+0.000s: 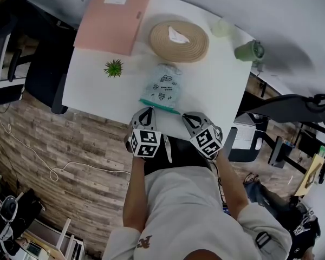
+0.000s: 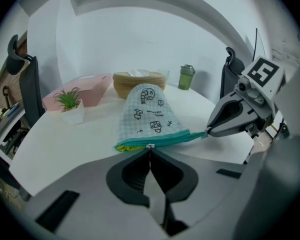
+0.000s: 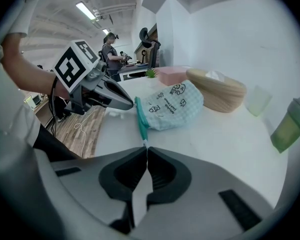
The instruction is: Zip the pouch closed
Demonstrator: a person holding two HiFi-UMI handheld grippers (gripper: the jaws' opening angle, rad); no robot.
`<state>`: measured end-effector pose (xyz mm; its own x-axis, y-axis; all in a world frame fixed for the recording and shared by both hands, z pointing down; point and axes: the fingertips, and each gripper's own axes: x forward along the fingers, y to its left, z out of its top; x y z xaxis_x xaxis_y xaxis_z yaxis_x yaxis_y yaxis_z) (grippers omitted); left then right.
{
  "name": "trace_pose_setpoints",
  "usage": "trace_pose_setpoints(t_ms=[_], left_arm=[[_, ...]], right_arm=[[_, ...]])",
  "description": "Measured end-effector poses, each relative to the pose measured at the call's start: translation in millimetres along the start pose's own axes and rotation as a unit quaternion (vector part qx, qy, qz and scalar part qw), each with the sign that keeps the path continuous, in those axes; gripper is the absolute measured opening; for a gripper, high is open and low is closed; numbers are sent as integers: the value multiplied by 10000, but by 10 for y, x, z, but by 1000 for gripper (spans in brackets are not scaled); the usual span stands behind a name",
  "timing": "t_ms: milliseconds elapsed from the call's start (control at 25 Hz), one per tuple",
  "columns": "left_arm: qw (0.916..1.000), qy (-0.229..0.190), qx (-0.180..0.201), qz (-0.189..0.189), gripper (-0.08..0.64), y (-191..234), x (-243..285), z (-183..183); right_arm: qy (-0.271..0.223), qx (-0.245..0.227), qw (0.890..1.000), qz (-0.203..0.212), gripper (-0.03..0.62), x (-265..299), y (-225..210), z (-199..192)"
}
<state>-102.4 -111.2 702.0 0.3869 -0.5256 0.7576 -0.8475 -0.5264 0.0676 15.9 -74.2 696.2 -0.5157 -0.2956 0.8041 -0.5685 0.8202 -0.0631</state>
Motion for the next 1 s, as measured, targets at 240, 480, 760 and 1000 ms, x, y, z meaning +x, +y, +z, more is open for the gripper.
trace_pose_setpoints(t_ms=[240,480,760,1000], left_arm=[[9999,16,-35,94,-2,151,-2,7],[9998,3,-102,193,-2,329,-33,7],[9998,24,-53,169,-2,334,-11,-13],[9999,-44,-55,82,0,320,13,-61]], right_arm=[[36,57,10000,-47,6,1,-40,-17],[58,99,9999,-102,6,-14,-77,-39],[77,79,9998,-153,6,20,-126,-41],[138,128,9993,-315,14,53,-103,-78]])
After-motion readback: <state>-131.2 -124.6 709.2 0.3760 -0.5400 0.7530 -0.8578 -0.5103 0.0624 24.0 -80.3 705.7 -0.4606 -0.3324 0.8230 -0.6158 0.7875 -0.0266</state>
